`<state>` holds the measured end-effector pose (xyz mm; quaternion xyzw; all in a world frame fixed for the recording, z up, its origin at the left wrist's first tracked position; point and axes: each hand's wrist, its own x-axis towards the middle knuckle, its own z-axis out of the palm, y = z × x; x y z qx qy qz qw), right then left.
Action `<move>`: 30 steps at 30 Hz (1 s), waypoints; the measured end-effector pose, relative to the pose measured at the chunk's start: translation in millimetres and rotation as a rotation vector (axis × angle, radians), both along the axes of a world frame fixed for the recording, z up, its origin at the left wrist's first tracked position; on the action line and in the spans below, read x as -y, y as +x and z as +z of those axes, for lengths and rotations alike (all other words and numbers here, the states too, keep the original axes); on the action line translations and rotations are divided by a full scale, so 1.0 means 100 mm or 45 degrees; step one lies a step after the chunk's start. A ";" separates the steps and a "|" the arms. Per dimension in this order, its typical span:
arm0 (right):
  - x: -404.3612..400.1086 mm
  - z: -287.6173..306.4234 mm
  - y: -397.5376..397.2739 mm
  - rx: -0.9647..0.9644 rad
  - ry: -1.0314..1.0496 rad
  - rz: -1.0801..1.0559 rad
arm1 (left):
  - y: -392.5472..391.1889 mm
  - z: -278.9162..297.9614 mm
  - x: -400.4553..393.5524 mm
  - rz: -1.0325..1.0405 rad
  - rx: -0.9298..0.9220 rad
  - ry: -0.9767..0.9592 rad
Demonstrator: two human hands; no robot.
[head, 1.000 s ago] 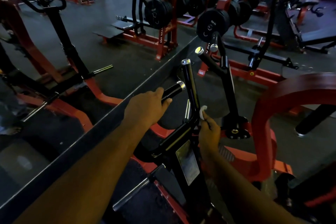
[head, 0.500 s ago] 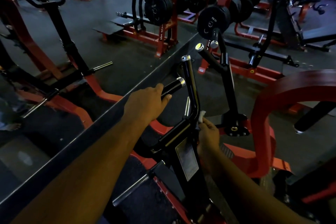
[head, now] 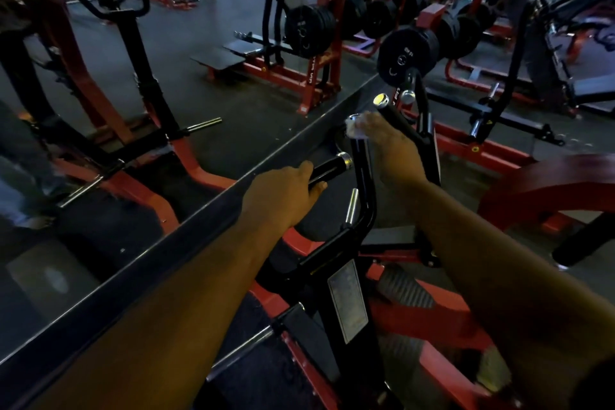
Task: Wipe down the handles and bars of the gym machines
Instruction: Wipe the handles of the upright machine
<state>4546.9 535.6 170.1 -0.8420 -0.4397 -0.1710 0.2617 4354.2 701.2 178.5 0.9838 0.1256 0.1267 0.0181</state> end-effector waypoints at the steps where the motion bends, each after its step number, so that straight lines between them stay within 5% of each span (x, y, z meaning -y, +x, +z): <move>1: -0.05 -0.03 0.05 0.145 -0.161 0.062 | 0.01 0.00 0.00 -0.003 0.003 0.001; 4: 0.04 -0.32 0.13 0.461 -0.389 0.267 | 0.01 -0.03 -0.03 -0.012 0.007 -0.009; 11: 0.65 -1.04 -0.28 0.345 -0.371 0.498 | 0.01 -0.05 -0.04 -0.020 0.001 -0.021; 16: 0.80 -1.07 -0.79 -0.020 -0.162 0.401 | 0.01 -0.05 -0.04 -0.022 0.000 -0.005; 23: 0.52 -0.76 -0.39 -0.073 0.032 0.046 | 0.01 -0.02 -0.05 -0.023 -0.044 -0.010; 30: 0.67 -1.46 -1.01 -0.149 0.084 -0.015 | 0.01 -0.02 -0.04 -0.027 -0.023 0.028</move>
